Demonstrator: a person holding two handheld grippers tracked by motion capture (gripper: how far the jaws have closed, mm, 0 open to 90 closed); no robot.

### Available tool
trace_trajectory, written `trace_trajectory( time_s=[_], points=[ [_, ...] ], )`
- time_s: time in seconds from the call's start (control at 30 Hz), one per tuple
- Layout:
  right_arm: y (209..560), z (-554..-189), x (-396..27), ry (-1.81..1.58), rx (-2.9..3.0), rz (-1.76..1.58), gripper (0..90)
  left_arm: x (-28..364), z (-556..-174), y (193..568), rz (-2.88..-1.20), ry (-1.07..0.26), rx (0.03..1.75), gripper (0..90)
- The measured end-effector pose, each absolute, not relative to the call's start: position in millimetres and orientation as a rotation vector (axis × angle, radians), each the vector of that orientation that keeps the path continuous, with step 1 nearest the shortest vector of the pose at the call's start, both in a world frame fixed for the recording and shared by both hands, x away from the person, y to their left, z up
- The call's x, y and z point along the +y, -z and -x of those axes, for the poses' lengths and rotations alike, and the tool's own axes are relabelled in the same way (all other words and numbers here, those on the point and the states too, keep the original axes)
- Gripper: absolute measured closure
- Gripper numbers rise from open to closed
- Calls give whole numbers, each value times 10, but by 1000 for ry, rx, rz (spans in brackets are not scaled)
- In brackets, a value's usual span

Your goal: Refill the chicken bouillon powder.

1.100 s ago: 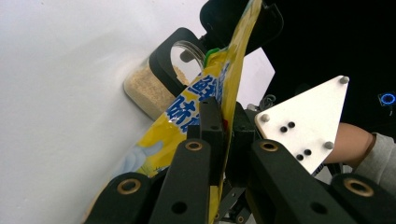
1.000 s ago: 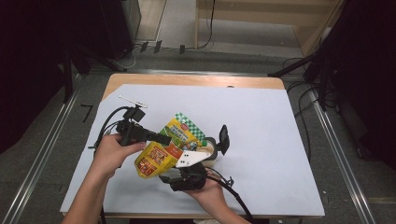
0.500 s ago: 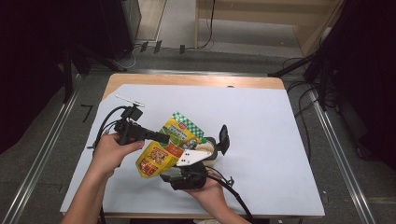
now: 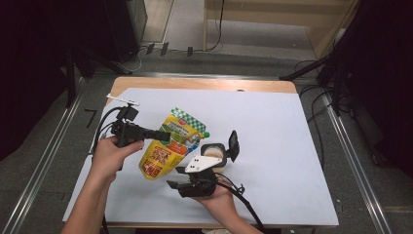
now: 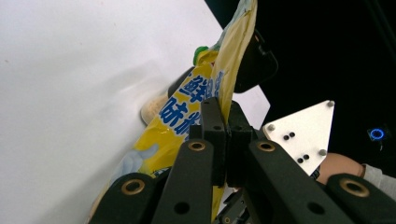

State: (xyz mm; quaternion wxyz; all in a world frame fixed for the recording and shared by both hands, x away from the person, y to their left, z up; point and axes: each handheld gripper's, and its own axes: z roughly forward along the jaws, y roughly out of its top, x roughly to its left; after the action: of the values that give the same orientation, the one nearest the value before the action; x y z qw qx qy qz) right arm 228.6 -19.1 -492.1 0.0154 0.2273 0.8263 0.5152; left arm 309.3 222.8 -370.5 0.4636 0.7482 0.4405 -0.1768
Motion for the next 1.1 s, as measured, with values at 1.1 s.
trace_trajectory(
  time_s=[1.1],
  points=[
    [4781,-2151,-503,-1640,2589,-746,479,2363,-3583,3934,-1755,257,1158,900]
  ],
)
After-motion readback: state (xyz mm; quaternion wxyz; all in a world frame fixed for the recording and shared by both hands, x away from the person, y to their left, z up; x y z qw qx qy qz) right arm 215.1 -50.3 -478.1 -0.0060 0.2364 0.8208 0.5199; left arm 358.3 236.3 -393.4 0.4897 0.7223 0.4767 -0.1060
